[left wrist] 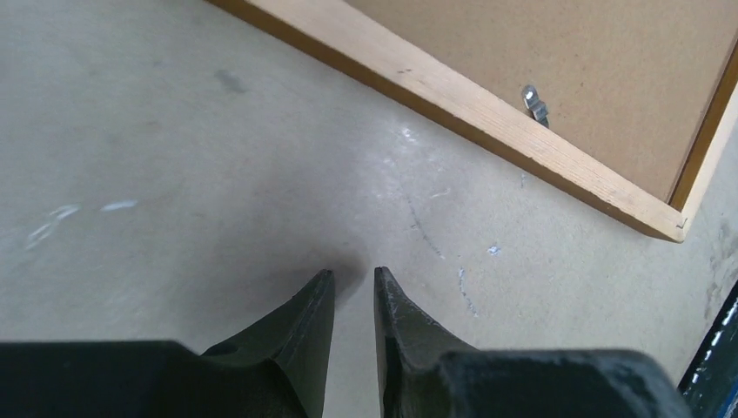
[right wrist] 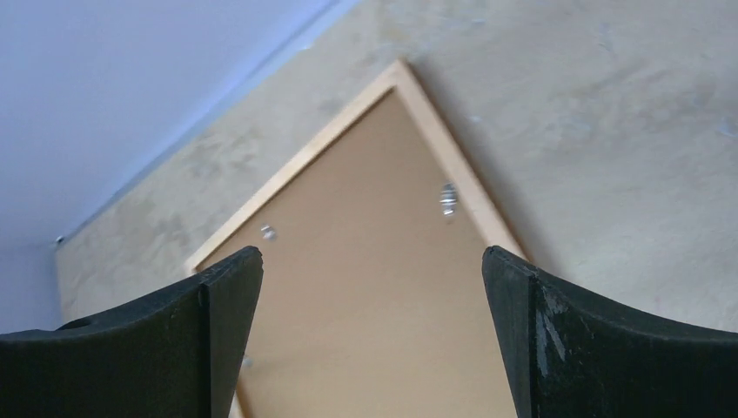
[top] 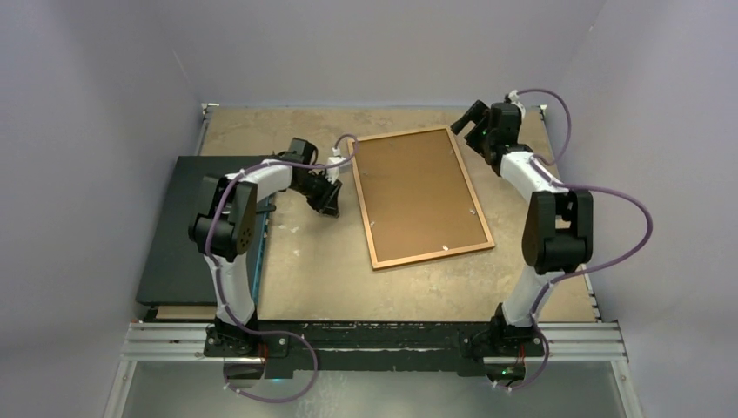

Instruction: Put the photo into the frame

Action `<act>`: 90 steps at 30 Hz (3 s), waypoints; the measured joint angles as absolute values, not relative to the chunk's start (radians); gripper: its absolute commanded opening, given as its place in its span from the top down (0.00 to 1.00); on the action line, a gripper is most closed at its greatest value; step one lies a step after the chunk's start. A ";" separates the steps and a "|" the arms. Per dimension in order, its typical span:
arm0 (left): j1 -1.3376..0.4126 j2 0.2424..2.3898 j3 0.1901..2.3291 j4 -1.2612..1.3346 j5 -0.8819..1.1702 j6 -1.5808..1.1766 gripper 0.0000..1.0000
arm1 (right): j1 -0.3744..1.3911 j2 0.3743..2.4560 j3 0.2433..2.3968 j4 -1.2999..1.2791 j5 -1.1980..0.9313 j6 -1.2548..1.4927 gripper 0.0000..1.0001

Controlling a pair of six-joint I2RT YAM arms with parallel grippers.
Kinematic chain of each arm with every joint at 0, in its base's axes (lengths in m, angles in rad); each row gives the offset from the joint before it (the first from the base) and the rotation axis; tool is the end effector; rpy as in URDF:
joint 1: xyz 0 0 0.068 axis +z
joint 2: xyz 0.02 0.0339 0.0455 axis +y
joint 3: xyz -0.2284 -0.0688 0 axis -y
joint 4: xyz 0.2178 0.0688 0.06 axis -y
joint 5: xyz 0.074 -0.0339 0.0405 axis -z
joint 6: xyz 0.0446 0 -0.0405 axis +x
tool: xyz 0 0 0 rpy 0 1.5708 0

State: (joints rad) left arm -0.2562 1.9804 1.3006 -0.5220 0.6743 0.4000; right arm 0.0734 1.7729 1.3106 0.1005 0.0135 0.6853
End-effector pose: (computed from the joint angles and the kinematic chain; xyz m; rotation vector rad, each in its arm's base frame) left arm 0.3386 -0.1175 0.1312 0.9984 2.4053 -0.8738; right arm 0.3974 0.0286 0.2518 0.6003 1.8702 0.4901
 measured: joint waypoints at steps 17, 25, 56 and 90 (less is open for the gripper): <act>-0.521 1.986 1.256 -0.358 0.659 0.319 0.80 | 0.024 2.167 1.488 0.186 -0.162 0.709 0.02; -0.731 1.987 1.223 -0.374 0.733 0.265 0.76 | 0.094 2.146 1.409 0.300 -0.219 0.667 0.04; -0.361 1.814 1.085 -0.547 0.579 0.312 0.72 | 0.448 1.754 1.075 0.215 -0.530 0.381 0.14; -0.334 1.837 1.085 -0.464 0.613 0.200 0.76 | 0.629 1.910 1.031 0.297 -0.691 0.200 0.24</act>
